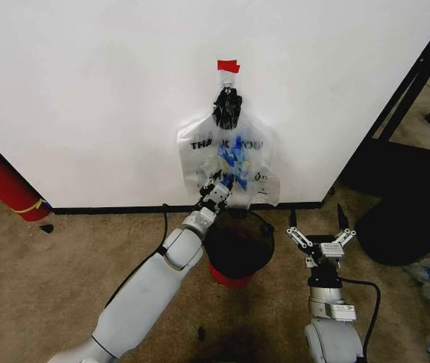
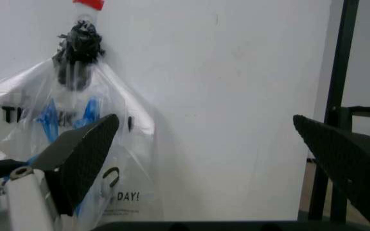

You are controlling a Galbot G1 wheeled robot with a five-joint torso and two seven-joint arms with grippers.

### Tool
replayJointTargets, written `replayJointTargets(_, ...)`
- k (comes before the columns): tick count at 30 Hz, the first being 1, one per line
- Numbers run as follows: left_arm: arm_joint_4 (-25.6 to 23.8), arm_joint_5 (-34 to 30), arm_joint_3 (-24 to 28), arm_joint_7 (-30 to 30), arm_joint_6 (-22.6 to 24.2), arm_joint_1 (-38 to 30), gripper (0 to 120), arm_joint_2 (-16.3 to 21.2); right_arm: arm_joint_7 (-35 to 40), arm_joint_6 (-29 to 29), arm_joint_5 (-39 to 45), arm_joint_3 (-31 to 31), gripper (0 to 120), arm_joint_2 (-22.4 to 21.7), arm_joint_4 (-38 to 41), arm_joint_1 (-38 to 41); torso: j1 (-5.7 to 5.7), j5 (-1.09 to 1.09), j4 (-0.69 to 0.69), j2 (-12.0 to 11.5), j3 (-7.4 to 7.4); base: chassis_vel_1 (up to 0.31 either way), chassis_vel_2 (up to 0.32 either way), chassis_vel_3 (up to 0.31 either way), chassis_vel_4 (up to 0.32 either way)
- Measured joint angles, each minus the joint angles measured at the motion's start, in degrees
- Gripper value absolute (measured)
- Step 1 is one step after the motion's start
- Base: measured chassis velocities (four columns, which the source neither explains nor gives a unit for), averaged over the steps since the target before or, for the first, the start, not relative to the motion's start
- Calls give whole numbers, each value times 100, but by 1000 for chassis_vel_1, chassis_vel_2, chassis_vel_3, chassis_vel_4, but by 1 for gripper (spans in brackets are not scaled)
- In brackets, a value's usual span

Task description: Pick up the garbage bag from the wall and place it over the trash bin.

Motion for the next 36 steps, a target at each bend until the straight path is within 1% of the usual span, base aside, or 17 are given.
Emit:
replayJointTargets(2, 14, 19, 0, -34, 32, -8, 20, -13, -1, 1, 1, -5, 100, -2, -4, -2, 0, 0, 0, 0, 0, 0, 0, 0, 0)
replayJointTargets(4, 19, 28, 1, -47, 45, -11, 18, -18, -2, 2, 1, -6, 100, -3, -5, -3, 0, 0, 0, 0, 0, 0, 0, 0, 0)
replayJointTargets(5, 30, 48, 1, -73, 73, -17, 10, -28, -2, 3, 2, -8, 100, -5, -7, -4, 0, 0, 0, 0, 0, 0, 0, 0, 0)
replayJointTargets(7, 39, 108, -1, -175, 197, -20, 0, -46, -3, 12, 5, -16, 100, -12, -16, -10, 0, 0, 0, 0, 0, 0, 0, 0, 0)
replayJointTargets(12, -19, 120, -9, -351, 354, 29, 0, -47, -4, 33, 16, -21, 100, -30, -27, -15, 0, 0, 0, 0, 0, 0, 0, 0, 0)
replayJointTargets(15, -210, 37, -70, -433, 401, 171, 0, -40, 5, 57, 24, -23, 100, -50, -51, -17, 0, 0, 0, 0, 0, 0, 0, 0, 0)
replayJointTargets(18, -530, -207, -206, -434, 363, 438, 0, -6, 22, 78, 40, -23, 100, -83, -102, -2, 0, 0, 0, 0, 0, 0, 0, 0, 0)
replayJointTargets(19, -530, -207, -206, -434, 363, 438, 0, -6, 22, 78, 40, -23, 100, -83, -102, -2, 0, 0, 0, 0, 0, 0, 0, 0, 0)
replayJointTargets(23, -1042, -882, -414, -275, 92, 859, 0, 12, 25, 69, 104, -35, 100, -150, -122, 44, 0, 0, 0, 1, -1, 0, 0, 0, 0)
replayJointTargets(24, -1125, -1062, -465, -202, -35, 966, 0, 5, 21, 65, 112, -37, 100, -166, -128, 62, 0, 0, 0, 1, -1, 0, 0, 0, 0)
replayJointTargets(25, -1125, -1062, -465, -202, -35, 966, 0, 5, 21, 65, 112, -37, 100, -166, -128, 62, 0, 0, 0, 1, -1, 0, 0, 0, 0)
replayJointTargets(27, -1271, -1511, -576, 14, -443, 1228, 0, -12, -12, 36, 169, -54, 100, -226, -148, 119, 0, 0, 0, 2, -1, 0, 0, 0, 0)
replayJointTargets(28, -1297, -1621, -611, 66, -540, 1306, 0, -16, -63, 26, 239, -67, 100, -263, -168, 144, 0, 0, -1, 1, -1, 0, 0, 0, 0)
replayJointTargets(32, -1314, -2235, -749, 317, -953, 1515, 0, -29, -540, -66, 1144, -239, 100, -707, -581, 621, 0, 0, 0, 1, -1, 0, 0, 0, 0)
replayJointTargets(33, -1314, -2235, -749, 317, -953, 1515, 0, -29, -540, -66, 1144, -239, 100, -707, -581, 621, 0, 0, 0, 1, -1, 0, 0, 0, 0)
replayJointTargets(35, -1304, -2558, -782, 419, -1077, 1530, 0, -44, -836, -116, 1616, -371, 100, -1035, -978, 1083, 0, 1, 0, 1, 0, 0, 0, 0, 0)
replayJointTargets(36, -1302, -2635, -780, 441, -1099, 1524, 0, -50, -903, -122, 1664, -399, 100, -1126, -1096, 1214, 0, 1, 1, 1, 0, 0, 0, 0, 0)
